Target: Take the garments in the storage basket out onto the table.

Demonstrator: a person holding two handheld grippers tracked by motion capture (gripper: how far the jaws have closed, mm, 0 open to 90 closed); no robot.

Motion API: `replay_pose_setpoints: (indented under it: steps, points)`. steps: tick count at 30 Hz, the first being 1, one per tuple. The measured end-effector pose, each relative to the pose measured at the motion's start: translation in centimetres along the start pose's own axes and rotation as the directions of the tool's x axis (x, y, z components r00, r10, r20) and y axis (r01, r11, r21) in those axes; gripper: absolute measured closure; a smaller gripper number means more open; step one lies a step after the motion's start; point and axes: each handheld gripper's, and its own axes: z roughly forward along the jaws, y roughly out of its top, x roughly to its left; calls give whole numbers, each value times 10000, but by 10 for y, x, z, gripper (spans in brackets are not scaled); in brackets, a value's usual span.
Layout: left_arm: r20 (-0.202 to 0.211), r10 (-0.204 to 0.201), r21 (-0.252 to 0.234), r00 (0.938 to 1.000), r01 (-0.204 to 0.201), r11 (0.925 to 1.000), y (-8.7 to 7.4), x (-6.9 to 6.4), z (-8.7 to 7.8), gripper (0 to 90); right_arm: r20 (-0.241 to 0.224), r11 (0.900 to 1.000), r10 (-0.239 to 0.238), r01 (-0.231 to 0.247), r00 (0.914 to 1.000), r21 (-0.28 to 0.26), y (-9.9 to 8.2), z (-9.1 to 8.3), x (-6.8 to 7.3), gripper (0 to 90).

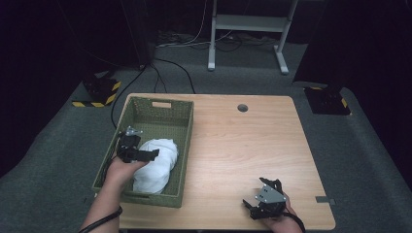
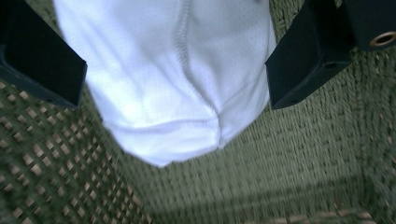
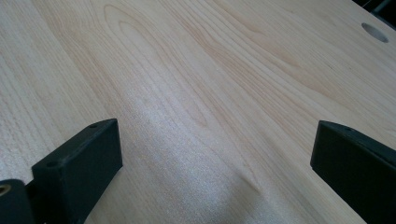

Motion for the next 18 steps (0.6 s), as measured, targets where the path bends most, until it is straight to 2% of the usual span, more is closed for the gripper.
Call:
replay_pose_setpoints:
  steps: [4, 8, 10, 15, 18]
  points:
    - [-78, -106, 433, 9999, 110, 9990, -1, 4, 9, 53, -8, 10000, 5, -6, 10000, -9, 0, 0, 0, 17]
    - [16, -216, 976, 9998, 213, 9950, -3, 6, 18, 57, -29, 10000, 19, -19, 10000, -24, 0, 0, 0, 17]
    - [221, -397, 1267, 9990, 365, 9913, -5, 9, 23, 64, -36, 10000, 21, -21, 10000, -26, 0, 0, 0, 17]
    - [540, -674, 1555, 9963, 583, 9861, -9, 12, 28, 76, -50, 10000, 40, -40, 10000, -37, 0, -1, 0, 17]
    - [1133, -1106, 1995, 9874, 865, 9761, -13, 13, 33, 88, -53, 10000, 18, -18, 10000, -33, 0, 0, 0, 17]
